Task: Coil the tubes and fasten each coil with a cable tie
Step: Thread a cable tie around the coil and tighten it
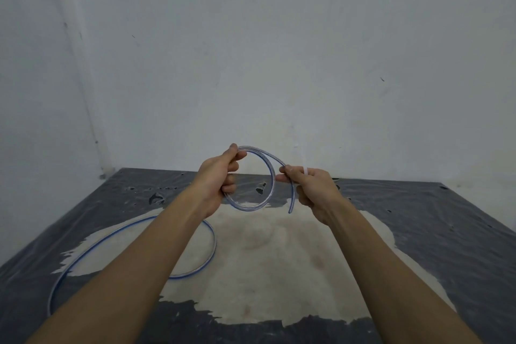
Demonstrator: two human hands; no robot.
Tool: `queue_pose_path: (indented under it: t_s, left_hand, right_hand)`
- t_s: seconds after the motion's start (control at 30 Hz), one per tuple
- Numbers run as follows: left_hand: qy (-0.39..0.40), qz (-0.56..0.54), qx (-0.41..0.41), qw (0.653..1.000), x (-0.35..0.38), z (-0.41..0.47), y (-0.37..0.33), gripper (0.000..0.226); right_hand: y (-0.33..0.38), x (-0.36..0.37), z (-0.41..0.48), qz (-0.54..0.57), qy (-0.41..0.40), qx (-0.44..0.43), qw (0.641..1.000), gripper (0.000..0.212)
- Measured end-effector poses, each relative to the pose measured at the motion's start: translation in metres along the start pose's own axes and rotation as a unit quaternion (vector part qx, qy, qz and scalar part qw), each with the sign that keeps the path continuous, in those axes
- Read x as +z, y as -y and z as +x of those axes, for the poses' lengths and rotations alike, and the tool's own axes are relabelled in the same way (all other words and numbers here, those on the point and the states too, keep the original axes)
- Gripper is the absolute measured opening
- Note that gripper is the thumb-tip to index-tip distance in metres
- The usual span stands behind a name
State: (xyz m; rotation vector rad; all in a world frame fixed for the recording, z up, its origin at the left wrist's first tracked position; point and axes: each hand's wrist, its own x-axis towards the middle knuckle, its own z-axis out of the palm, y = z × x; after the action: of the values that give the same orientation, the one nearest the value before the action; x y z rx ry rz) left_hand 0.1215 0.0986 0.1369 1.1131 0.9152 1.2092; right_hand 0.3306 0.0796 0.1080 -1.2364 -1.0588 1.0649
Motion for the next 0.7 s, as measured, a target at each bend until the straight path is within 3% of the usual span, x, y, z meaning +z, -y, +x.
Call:
queue_pose_path:
  t_s: [0.07,0.13,0.2,0.27,0.5,0.7]
  left_hand:
    - [0.007,0.129,0.024,0.991,-0.005,-0.001,0.0,0.033]
    - [0.032,0.265,0.062,0.962,-0.008,-0.003,-0.001,0.035]
    - [0.075,0.379,0.096,0.918,-0.006,-0.007,-0.002,0.037]
    - [0.111,0.436,0.114,0.886,0.001,-0.009,-0.001,0.036]
    - [0.153,0.417,0.087,0.892,0.004,-0.012,0.002,0.036]
    - [0.149,0.378,0.063,0.912,0.0,-0.013,0.002,0.036]
  right_hand:
    - [0.0,-0.004,-0.002,-0.078,-0.003,-0.016,0.997,0.015]
    - [0.001,-0.006,-0.005,-0.161,0.013,-0.041,0.986,0.019]
    - [0.004,0.0,-0.006,-0.16,0.066,-0.089,0.981,0.03]
    - [0.007,0.009,-0.008,-0.142,0.103,-0.14,0.974,0.027]
    - [0.01,0.012,-0.008,-0.144,0.106,-0.182,0.967,0.016]
    - [0.007,0.004,0.001,-0.209,0.03,-0.245,0.946,0.009]
